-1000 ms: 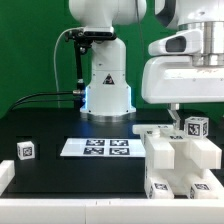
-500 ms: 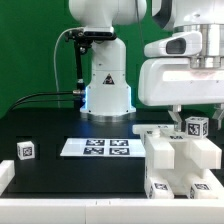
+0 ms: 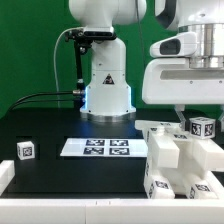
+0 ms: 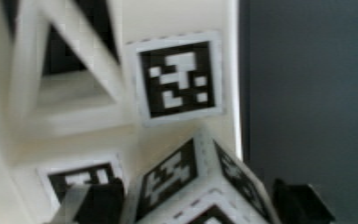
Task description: Assemble chair
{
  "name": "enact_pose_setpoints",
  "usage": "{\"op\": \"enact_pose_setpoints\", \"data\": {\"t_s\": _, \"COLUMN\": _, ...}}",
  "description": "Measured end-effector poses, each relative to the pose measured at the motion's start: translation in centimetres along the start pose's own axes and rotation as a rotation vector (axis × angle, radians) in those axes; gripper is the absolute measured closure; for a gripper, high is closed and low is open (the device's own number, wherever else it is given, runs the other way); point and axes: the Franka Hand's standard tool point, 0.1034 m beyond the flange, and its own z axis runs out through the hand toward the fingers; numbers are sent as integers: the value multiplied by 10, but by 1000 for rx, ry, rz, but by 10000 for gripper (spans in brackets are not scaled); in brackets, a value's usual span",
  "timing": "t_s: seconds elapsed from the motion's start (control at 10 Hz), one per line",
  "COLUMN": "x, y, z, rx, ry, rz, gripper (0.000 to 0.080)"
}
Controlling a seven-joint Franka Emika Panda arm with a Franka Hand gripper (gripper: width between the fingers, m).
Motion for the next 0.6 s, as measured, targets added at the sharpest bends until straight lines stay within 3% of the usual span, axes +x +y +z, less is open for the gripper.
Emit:
{"op": "enact_pose_setpoints", "data": {"t_s": 0.3, "x": 1, "y": 5, "z": 1, "rx": -2, "ry": -1, "rz": 409, "gripper": 403}}
{"op": "enact_pose_setpoints", "data": {"t_s": 0.6, "x": 5, "y": 8, "z": 1, "rx": 15, "ry": 0, "rz": 543, "gripper": 403}}
